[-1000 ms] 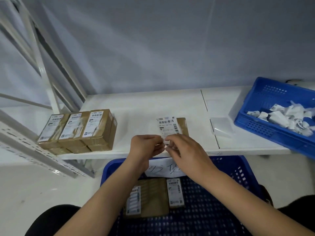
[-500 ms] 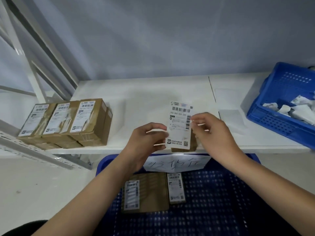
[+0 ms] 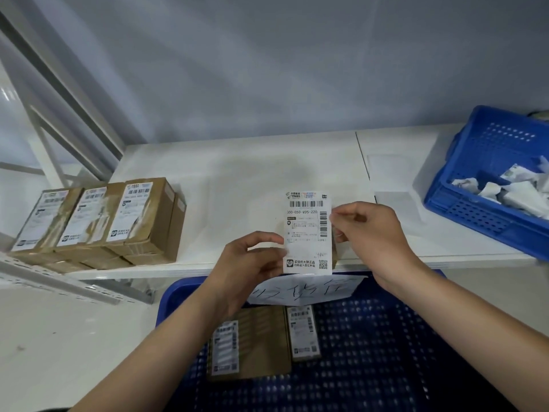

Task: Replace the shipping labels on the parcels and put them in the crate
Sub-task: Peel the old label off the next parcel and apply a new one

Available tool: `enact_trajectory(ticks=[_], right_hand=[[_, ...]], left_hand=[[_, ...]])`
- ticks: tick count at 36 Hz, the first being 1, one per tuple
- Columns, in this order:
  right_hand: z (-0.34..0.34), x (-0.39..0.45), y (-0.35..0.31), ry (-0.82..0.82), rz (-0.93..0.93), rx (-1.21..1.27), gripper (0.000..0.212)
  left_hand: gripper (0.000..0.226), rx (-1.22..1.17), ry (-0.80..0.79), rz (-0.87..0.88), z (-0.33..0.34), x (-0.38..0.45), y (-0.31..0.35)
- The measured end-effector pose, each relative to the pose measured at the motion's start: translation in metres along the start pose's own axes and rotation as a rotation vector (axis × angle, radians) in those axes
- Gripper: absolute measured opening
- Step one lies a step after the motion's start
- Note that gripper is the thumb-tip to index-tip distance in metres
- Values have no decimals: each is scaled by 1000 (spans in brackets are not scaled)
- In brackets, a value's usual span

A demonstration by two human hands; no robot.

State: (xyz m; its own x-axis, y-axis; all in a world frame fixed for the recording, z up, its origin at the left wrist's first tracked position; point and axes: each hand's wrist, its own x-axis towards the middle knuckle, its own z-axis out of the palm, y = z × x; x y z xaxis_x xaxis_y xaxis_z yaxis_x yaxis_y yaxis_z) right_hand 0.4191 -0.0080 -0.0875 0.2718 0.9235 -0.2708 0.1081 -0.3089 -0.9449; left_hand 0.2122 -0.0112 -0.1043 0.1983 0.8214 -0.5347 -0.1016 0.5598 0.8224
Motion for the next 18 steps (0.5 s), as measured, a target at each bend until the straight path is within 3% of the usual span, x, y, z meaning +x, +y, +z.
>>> enact_trajectory(ticks=[13, 18], right_hand=[[-1, 11, -3, 94, -80, -45, 17], [-3, 15, -1, 108, -72, -9, 16]], left_hand=[[19, 35, 113, -39, 8, 13, 7], [17, 168, 174, -25, 11, 17, 7]])
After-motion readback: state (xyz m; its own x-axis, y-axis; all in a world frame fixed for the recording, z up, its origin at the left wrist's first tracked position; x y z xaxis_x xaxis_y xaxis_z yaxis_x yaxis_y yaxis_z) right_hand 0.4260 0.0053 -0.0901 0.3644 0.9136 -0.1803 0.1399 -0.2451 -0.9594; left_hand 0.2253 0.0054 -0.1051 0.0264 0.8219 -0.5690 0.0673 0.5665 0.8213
